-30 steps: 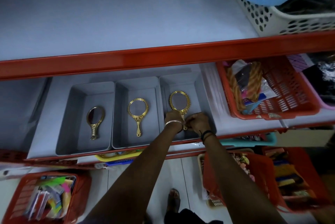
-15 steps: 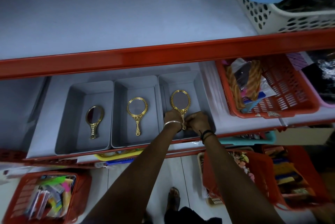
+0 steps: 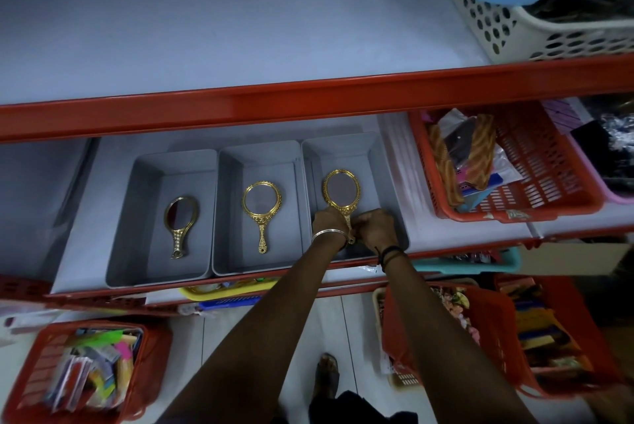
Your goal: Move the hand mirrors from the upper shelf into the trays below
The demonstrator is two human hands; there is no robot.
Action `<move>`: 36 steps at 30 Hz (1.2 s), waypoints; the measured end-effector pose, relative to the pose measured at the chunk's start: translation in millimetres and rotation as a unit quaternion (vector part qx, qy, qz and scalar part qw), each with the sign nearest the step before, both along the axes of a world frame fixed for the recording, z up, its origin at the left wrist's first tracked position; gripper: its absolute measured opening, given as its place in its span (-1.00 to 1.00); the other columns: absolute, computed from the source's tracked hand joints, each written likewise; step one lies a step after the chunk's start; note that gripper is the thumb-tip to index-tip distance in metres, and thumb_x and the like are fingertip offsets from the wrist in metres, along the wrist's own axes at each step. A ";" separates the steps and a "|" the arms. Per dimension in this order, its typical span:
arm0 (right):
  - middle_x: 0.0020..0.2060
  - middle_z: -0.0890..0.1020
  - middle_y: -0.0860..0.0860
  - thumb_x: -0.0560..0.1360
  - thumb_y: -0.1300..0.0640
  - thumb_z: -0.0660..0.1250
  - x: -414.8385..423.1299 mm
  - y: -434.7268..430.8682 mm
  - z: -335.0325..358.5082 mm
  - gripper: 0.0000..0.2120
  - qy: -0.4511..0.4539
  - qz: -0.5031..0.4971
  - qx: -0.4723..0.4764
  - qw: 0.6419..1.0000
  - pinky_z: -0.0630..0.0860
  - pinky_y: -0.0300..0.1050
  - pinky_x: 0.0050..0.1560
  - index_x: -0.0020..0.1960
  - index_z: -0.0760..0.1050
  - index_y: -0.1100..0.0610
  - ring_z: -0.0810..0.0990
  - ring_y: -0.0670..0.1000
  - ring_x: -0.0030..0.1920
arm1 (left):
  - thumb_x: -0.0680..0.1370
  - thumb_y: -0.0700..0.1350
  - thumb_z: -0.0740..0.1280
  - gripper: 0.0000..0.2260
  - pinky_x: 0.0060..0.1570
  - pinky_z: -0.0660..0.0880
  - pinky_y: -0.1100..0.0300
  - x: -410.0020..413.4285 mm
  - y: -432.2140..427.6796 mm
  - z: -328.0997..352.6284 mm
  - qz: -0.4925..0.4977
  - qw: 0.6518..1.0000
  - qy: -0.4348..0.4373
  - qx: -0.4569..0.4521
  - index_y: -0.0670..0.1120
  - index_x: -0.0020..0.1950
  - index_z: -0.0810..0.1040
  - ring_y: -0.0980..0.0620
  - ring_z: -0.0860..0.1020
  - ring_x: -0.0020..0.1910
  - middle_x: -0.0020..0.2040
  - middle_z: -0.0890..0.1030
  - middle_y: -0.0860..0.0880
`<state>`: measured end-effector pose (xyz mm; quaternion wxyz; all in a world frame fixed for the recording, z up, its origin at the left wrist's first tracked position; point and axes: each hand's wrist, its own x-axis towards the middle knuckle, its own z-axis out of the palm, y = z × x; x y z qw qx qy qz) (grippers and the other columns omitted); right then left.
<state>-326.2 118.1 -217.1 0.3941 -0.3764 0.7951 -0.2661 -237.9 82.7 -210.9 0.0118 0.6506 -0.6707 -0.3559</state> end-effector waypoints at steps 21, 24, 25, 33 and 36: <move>-0.06 0.71 0.23 0.44 0.43 0.29 -1.1 -1.4 -3.1 -0.79 0.016 0.016 0.015 1.000 0.62 -0.09 0.02 -0.01 0.66 0.31 0.68 0.14 -0.05 | 0.57 -0.24 0.24 -0.81 0.03 0.57 0.08 -0.6 4.1 6.4 0.003 1.000 -0.007 -0.002 -0.31 0.07 0.60 -0.14 0.63 0.09 0.09 0.66 -0.23; -0.05 0.71 0.23 0.43 0.42 0.30 -1.8 -1.2 -4.1 -0.79 0.018 0.018 0.015 1.000 0.62 -0.05 0.07 0.00 0.65 0.32 0.68 0.15 -0.04 | 0.56 -0.25 0.28 -0.81 0.05 0.57 0.06 -0.7 4.7 7.1 0.008 1.000 -0.003 0.005 -0.31 0.08 0.59 -0.15 0.63 0.10 0.10 0.65 -0.24; -0.05 0.71 0.23 0.43 0.41 0.31 -1.6 -0.7 -3.3 -0.80 0.019 0.020 0.013 1.000 0.61 -0.06 0.08 0.00 0.65 0.31 0.68 0.14 -0.03 | 0.55 -0.26 0.29 -0.81 0.06 0.57 0.06 -0.3 5.9 10.1 0.006 1.000 -0.003 0.007 -0.31 0.09 0.59 -0.16 0.62 0.10 0.11 0.65 -0.24; -0.16 0.73 0.14 0.44 0.20 0.31 1.0 10.0 19.5 -0.84 0.129 0.023 -0.053 0.990 0.62 -0.07 -0.06 -0.16 0.68 0.17 0.68 0.13 -0.11 | 0.52 -0.32 0.29 -0.81 0.12 0.54 0.08 9.8 18.8 29.5 -0.049 0.998 0.008 -0.042 -0.32 0.10 0.59 -0.18 0.61 0.11 0.12 0.64 -0.25; -0.29 0.64 0.04 0.46 0.11 0.31 5.0 15.5 45.3 -0.86 0.135 0.031 -0.146 0.979 0.52 -0.13 -0.19 -0.25 0.58 0.08 0.59 0.04 -0.24 | 0.53 -0.30 0.25 -0.77 0.15 0.51 0.06 23.6 25.7 50.8 -0.057 0.992 0.054 -0.102 -0.27 0.13 0.60 -0.22 0.60 0.12 0.11 0.65 -0.26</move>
